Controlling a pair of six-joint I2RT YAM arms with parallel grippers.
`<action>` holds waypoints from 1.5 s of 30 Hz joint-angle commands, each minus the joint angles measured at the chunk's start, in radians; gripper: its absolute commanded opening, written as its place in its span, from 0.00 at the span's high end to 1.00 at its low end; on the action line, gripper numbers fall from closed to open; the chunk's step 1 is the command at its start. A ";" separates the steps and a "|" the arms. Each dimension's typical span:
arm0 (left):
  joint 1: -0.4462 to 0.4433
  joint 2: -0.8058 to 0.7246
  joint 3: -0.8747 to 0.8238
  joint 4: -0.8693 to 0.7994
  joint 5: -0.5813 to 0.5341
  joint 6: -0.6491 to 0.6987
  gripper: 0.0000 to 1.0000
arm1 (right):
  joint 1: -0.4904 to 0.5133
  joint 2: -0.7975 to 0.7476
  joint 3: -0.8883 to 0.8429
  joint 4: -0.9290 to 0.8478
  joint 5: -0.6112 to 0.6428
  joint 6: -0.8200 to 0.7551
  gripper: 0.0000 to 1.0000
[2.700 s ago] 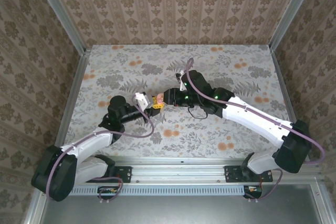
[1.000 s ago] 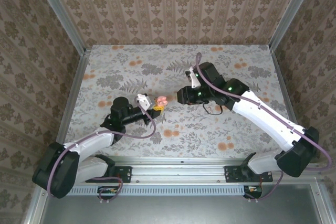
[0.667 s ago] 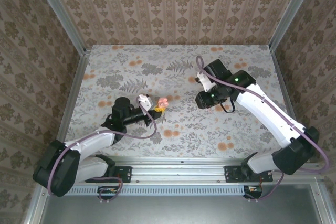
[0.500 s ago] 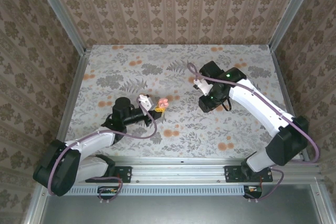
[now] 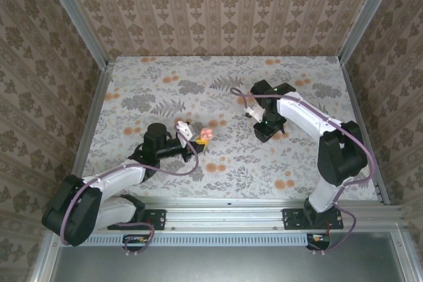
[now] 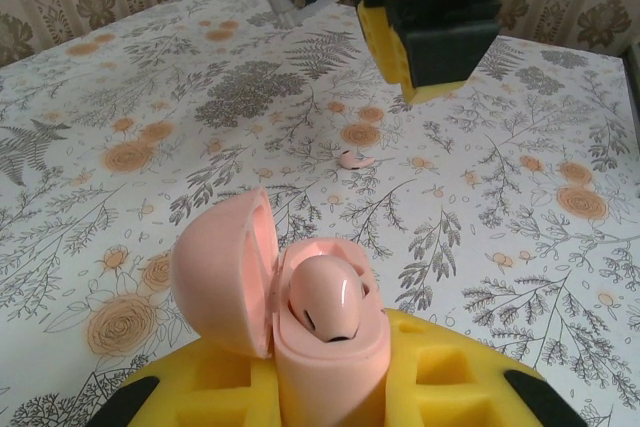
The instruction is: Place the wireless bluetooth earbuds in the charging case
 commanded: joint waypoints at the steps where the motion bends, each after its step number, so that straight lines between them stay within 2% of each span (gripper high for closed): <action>1: -0.003 0.002 0.029 -0.010 0.021 0.010 0.86 | -0.011 0.044 0.004 0.026 0.016 -0.053 0.62; 12: -0.002 0.014 0.032 -0.009 0.014 0.006 0.86 | -0.032 0.198 0.060 0.018 0.107 -0.063 0.58; 31: -0.002 0.020 0.037 -0.029 0.009 0.017 0.86 | -0.044 0.317 0.177 -0.019 -0.023 -0.095 0.58; 45: 0.001 0.019 0.041 -0.035 0.009 0.020 0.86 | -0.047 0.383 0.205 -0.036 -0.001 -0.092 0.60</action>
